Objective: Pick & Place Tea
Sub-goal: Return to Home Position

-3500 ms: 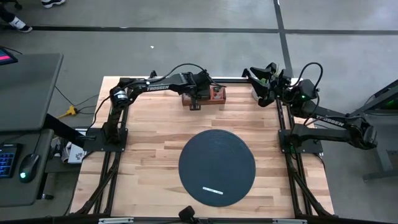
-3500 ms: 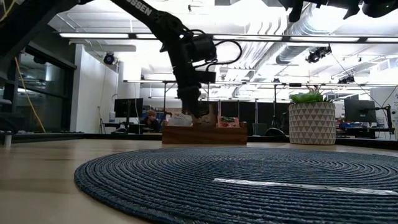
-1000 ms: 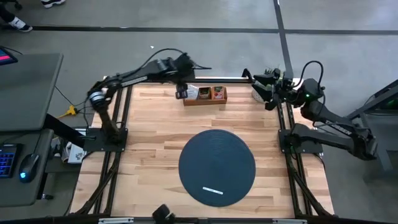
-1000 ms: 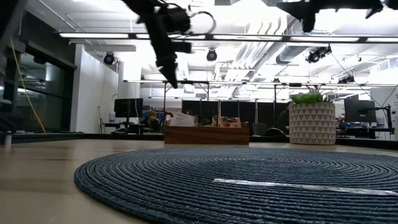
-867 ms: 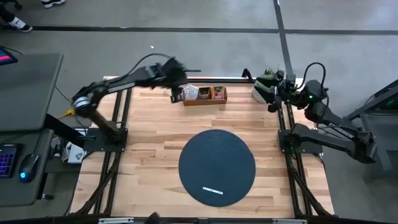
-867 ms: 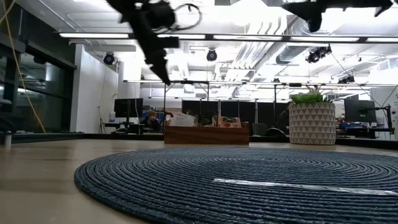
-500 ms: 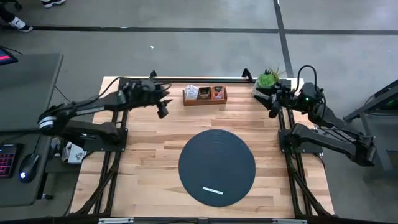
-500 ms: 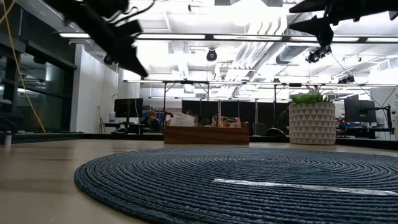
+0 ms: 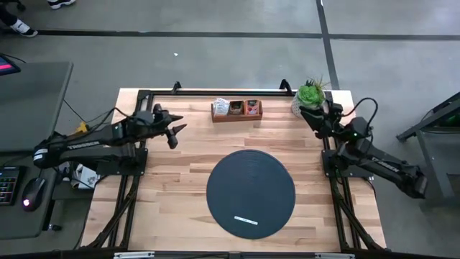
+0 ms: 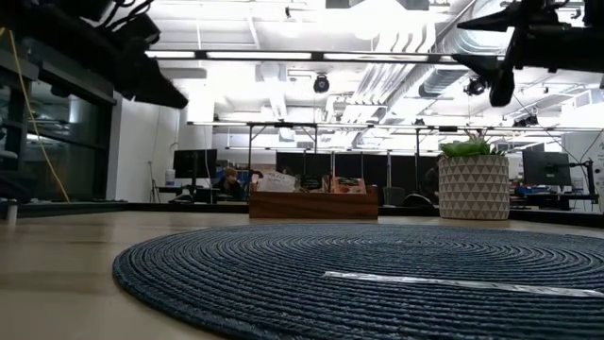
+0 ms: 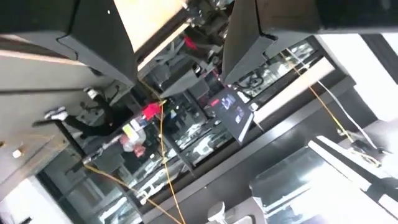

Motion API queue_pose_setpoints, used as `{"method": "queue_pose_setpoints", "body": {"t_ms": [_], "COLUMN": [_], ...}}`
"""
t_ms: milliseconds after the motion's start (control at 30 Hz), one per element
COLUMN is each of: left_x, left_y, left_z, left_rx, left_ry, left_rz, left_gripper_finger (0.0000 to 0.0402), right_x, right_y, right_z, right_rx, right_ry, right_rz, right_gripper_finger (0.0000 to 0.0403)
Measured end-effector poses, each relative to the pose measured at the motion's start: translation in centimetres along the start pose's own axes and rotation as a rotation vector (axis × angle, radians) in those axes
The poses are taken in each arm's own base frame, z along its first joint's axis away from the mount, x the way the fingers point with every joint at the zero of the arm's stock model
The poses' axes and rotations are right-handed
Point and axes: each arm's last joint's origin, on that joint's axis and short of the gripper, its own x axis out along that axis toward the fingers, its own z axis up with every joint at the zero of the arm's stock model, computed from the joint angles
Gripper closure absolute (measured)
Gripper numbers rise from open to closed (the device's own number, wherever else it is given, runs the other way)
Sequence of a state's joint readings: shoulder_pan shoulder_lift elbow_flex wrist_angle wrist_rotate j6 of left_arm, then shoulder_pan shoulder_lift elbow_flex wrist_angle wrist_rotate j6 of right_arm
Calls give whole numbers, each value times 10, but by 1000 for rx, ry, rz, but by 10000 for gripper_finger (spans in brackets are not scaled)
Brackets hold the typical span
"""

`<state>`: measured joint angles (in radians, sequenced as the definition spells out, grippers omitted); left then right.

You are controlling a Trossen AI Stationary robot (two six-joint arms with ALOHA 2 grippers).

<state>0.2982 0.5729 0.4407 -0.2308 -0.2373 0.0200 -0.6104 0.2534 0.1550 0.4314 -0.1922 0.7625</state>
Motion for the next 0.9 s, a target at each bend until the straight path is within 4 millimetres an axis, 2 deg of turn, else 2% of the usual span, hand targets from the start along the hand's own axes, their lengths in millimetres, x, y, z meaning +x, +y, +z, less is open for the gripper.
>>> {"method": "queue_pose_setpoints", "body": {"t_ms": [167, 467, 733, 900], "left_x": [0, -3, -7, -6], "left_y": [-2, -3, -3, -3], "left_z": [-13, -25, -37, -51], "left_rx": [-11, -61, -70, -93], "left_ry": [-21, -144, -224, -242], "left_rz": [-13, -82, -89, -101], "left_gripper_finger": [236, 236, 236, 236], "right_x": [-6, -15, -16, -17], "right_y": [-2, 6, 11, 13], "right_z": [-10, -15, -22, -28], "right_rx": [29, 38, 5, -5], "right_ry": [-18, -108, -127, -106], "right_rz": [-4, 11, -74, -116], "right_gripper_finger": [171, 171, 171, 171]}}
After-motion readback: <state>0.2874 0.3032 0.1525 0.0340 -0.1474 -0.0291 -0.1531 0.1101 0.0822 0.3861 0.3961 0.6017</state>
